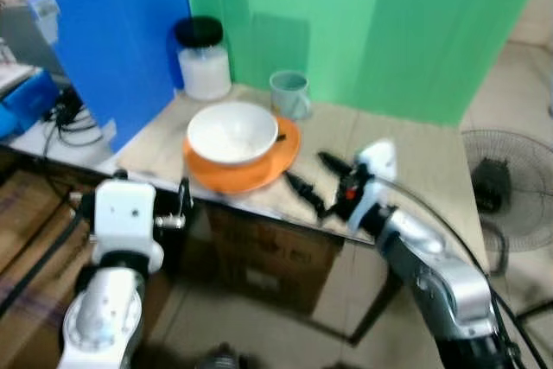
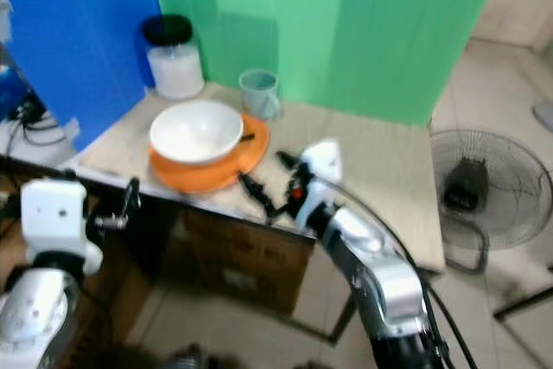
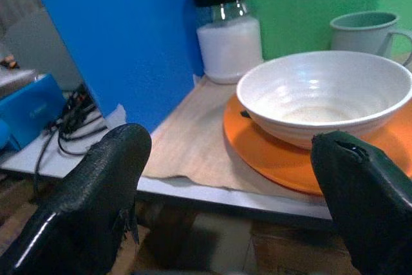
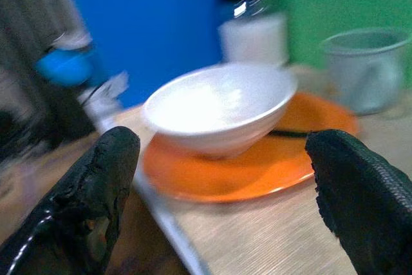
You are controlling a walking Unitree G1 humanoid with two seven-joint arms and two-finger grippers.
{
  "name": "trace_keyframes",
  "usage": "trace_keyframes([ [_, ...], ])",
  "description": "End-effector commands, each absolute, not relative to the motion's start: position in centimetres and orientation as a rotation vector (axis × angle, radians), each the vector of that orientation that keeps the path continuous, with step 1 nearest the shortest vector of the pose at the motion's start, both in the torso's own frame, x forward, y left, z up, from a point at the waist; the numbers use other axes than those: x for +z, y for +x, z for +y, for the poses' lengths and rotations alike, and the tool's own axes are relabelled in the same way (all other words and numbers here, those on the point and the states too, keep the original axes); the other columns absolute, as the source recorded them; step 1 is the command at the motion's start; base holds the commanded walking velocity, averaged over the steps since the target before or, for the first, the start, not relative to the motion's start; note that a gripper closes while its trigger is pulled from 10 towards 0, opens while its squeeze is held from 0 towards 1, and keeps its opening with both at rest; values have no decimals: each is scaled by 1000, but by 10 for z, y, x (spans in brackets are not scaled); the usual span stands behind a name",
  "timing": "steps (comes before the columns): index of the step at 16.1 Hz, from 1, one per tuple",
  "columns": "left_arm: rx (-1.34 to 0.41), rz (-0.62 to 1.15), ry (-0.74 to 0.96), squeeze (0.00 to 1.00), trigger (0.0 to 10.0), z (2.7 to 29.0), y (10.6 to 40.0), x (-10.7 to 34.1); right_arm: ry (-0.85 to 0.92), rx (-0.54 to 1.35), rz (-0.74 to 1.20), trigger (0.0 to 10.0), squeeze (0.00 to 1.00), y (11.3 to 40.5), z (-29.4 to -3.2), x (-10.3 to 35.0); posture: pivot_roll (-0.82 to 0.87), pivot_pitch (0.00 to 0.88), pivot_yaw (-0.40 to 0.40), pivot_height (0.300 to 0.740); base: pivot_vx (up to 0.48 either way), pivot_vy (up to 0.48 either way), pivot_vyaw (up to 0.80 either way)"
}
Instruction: Setting the table
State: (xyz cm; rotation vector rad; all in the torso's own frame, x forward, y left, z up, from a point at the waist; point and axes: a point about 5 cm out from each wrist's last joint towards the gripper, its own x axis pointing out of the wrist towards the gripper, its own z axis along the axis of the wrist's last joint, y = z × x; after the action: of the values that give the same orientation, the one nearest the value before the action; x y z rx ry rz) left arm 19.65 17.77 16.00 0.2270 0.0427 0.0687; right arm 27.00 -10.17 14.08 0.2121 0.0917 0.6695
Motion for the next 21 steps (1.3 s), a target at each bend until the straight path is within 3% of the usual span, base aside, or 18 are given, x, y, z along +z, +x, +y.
trace_keyframes([
  [1,52,24,220,0,10000,178,198,164,192,580,64,10000,0,276,-108,144,2,22,-18,740,0,0,0],
  [4,-35,25,198,0,10000,170,211,161,120,350,60,10000,0,285,-134,133,-12,24,-1,740,0,0,0],
  [7,-15,44,140,0,10000,167,222,153,54,274,39,10000,0,283,-150,129,-40,28,32,740,0,0,0],
  [13,39,-10,164,0,10000,175,208,145,-2,148,51,10000,0,266,-191,118,-79,39,49,740,0,0,0],
  [21,70,-48,155,0,10000,183,196,149,114,307,66,10000,0,256,-162,116,-59,20,30,740,314,0,0],
])
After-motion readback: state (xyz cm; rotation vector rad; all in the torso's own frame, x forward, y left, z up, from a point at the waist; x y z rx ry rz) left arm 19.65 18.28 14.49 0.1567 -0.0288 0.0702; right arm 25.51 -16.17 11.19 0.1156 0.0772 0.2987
